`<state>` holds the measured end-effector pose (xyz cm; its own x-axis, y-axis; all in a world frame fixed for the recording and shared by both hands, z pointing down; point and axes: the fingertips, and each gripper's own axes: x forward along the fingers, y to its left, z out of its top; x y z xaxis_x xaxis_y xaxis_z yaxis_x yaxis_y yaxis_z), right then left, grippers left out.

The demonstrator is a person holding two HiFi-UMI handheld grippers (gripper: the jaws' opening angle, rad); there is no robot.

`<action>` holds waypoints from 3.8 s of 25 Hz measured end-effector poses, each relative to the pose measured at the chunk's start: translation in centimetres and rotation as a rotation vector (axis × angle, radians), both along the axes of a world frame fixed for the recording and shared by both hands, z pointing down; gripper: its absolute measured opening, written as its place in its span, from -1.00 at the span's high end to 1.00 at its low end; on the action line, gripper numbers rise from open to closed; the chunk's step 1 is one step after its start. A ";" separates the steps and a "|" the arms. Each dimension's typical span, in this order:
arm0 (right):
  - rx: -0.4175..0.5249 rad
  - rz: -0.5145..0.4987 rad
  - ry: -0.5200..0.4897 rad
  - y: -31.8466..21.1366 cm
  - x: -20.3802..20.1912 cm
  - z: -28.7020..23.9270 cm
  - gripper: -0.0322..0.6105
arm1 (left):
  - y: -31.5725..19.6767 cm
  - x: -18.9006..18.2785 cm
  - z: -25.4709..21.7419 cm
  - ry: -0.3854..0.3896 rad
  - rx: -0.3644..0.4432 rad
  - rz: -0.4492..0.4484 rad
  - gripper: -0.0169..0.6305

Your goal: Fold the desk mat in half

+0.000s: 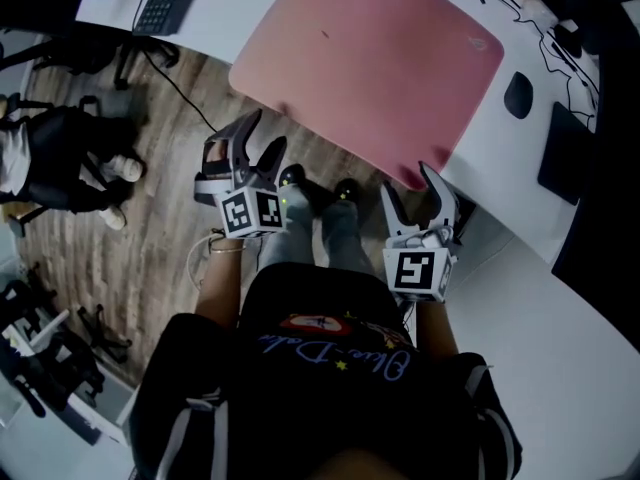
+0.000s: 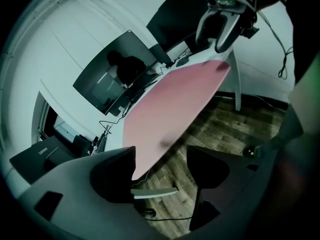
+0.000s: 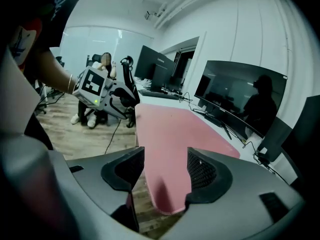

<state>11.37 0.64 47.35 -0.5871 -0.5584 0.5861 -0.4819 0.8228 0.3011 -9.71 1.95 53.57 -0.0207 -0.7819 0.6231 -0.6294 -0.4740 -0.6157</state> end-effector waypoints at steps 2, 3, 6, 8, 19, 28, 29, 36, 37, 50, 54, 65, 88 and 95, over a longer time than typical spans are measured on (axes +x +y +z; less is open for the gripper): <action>-0.020 0.004 0.013 0.1 -0.8 0.8 0.17 | -0.6 -0.9 0.9 -0.032 0.002 0.013 0.04; -0.031 0.008 0.019 0.3 -1.0 1.2 0.17 | -0.8 -1.2 1.4 -0.065 0.001 0.023 0.03; -0.048 0.025 0.026 0.3 -1.6 2.2 0.17 | -1.6 -2.1 2.6 -0.213 0.000 0.069 0.03; -0.061 0.048 0.027 0.4 -1.8 2.6 0.17 | -2.2 -2.2 3.2 -0.280 0.008 0.099 0.03; -0.085 0.110 0.045 0.5 -2.3 4.0 0.17 | -4.7 -1.5 2.8 -0.269 0.096 0.168 0.29; -0.082 0.172 0.088 1.3 -2.3 4.9 0.17 | -4.9 -1.5 1.2 -0.257 0.127 0.242 0.89; -0.077 0.180 0.098 1.4 -2.3 5.1 0.17 | -4.9 -1.4 1.1 -0.244 0.120 0.251 0.89; -0.047 0.268 0.164 1.2 -1.5 5.3 0.17 | -4.8 -1.4 0.0 -0.161 0.057 0.318 0.89; -0.045 0.272 0.185 1.3 -1.3 5.6 0.17 | -4.8 -1.3 -0.1 -0.159 0.051 0.330 0.89; -0.039 0.430 0.305 0.5 0.0 6.3 0.32 | -7.0 0.1 -4.3 0.007 0.046 0.464 0.89; -0.012 0.477 0.324 -0.4 0.4 5.2 0.72 | -7.5 -0.1 -4.8 0.011 0.032 0.520 0.89; 0.072 0.528 0.353 -4.3 1.6 1.4 0.85 | -9.4 0.1 -5.7 0.078 0.033 0.529 0.89; 0.165 0.364 0.316 -19.5 2.2 -1.7 0.85 | -21.4 0.8 -7.0 0.036 0.058 0.372 0.89; 0.167 0.326 0.317 -23.6 2.6 -1.3 0.85 | -25.7 1.2 -6.3 0.006 0.045 0.343 0.88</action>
